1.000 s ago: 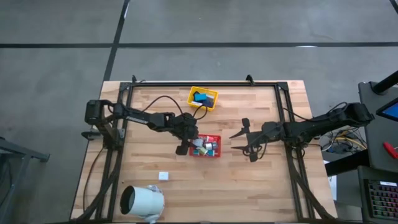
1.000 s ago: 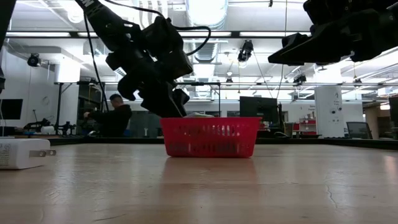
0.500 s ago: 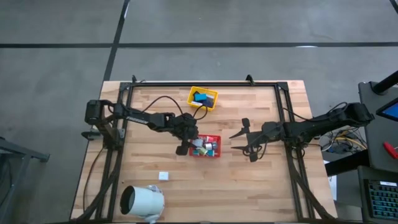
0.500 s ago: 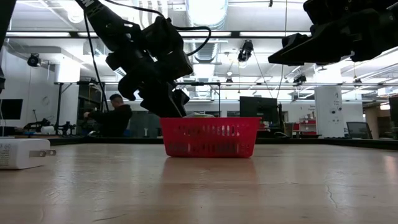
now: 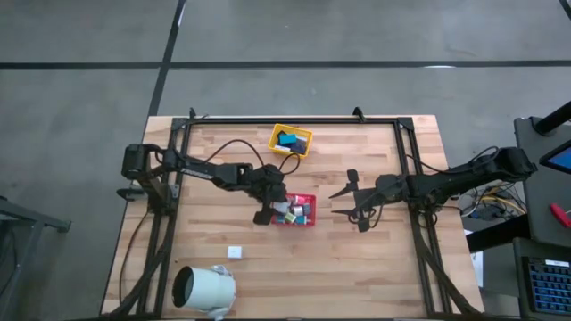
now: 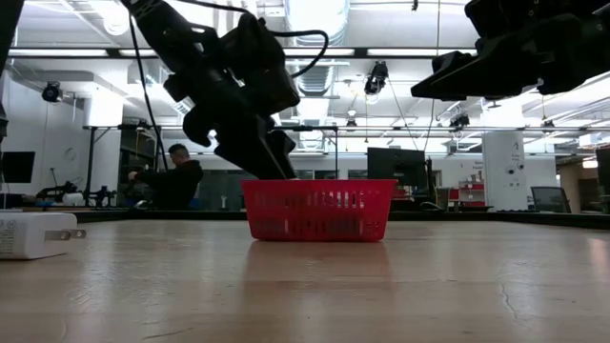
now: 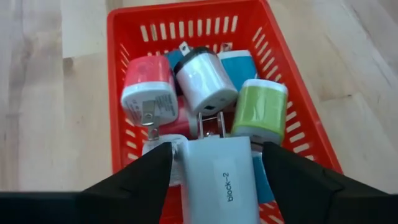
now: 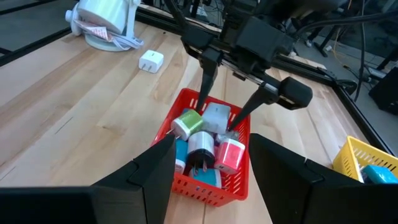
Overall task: Pick & Place Office items
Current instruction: Put the white charger adapter into the red bin
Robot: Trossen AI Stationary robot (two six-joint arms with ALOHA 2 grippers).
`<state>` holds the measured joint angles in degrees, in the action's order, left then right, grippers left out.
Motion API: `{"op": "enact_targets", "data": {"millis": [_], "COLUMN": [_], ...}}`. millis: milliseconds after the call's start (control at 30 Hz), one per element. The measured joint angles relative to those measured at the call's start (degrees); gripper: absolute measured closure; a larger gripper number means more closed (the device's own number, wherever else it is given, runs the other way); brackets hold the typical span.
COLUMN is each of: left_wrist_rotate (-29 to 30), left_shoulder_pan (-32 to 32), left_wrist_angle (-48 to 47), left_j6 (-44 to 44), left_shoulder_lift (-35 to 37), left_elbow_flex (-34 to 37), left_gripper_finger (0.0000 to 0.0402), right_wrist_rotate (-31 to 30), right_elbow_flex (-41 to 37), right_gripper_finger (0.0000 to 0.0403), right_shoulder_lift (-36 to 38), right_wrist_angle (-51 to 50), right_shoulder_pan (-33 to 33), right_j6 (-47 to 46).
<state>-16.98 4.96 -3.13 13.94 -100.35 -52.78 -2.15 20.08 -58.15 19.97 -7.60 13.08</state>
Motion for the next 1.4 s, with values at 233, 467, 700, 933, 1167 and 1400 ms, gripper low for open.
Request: {"op": "enact_targets", "data": {"millis": [233, 467, 700, 933, 1167, 1400], "left_wrist_rotate": [0.84, 2.26, 5.65, 9.88, 11.73, 13.63], "left_shoulder_pan": [-0.04, -0.05, -1.41, -4.82, -7.95, -10.42], "left_wrist_angle": [-1.96, -3.79, -10.32, -18.62, -21.94, -24.69], "left_j6": [0.67, 1.49, 1.06, -2.81, -6.96, -9.97], "left_shoulder_lift": [0.21, 3.70, 9.26, 12.42, 13.63, 13.63], "left_elbow_flex": [-1.13, -1.39, -1.39, -1.37, -1.35, -1.35], "left_gripper_finger": [0.0146, 0.0147, 0.0147, 0.0147, 0.0147, 0.0147], "right_wrist_rotate": [0.00, -0.01, -0.02, -0.02, -0.02, 0.00], "right_elbow_flex": [-0.04, -0.04, -0.09, -0.17, -0.17, -0.17], "right_gripper_finger": [0.0202, 0.0202, 0.0202, 0.0202, 0.0202, 0.0202], "right_shoulder_lift": [0.00, 0.00, -0.04, -0.05, -0.04, -0.04], "right_wrist_angle": [0.00, -0.02, -0.10, -0.06, -0.02, -0.02], "right_shoulder_pan": [0.00, 0.02, 0.00, 0.00, 0.00, 0.00], "right_j6": [-0.02, -0.03, -0.07, -0.07, -0.09, -0.46]}}
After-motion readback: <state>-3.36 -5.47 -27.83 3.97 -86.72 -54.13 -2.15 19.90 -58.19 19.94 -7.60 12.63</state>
